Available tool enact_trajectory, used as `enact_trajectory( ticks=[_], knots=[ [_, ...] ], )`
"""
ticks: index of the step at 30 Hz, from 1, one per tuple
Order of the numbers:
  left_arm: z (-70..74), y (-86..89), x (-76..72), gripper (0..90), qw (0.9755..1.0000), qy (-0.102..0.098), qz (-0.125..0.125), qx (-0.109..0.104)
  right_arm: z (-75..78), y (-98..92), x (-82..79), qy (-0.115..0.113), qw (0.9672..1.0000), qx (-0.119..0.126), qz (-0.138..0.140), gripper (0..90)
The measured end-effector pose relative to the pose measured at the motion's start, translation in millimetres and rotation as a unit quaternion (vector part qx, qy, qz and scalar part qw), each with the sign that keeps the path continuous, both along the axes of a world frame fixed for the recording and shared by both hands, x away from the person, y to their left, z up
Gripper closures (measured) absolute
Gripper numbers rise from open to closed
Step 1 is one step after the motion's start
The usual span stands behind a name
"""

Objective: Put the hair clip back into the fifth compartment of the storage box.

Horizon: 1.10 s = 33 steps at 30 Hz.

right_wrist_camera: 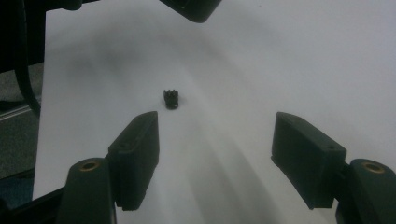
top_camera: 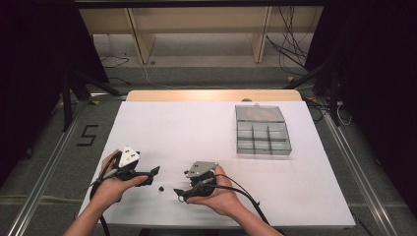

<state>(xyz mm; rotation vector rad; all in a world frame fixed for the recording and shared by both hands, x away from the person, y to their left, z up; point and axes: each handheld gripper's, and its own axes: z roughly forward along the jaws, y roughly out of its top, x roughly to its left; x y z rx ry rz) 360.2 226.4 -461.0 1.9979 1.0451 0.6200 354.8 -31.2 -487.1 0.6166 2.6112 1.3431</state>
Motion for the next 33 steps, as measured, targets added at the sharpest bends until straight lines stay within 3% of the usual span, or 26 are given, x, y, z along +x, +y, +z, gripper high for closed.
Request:
enact_trajectory(
  ticks=[15,29,33],
  knots=[
    [-0.3,-0.7,0.6,10.8,1.0,-0.001,-0.001,0.001,-7.2,54.3,9.4,0.01,0.9993,-0.024,0.028,45.2],
    [-0.6,-1.2,0.3,10.8,1.0,0.002,-0.002,0.004,-16.0,71.7,10.2,0.024,0.997,-0.047,0.057,65.2],
    [-0.7,-1.1,0.5,10.8,1.0,0.002,-0.004,0.006,-15.8,73.9,9.4,0.011,0.9965,-0.056,0.061,70.9]
  ],
)
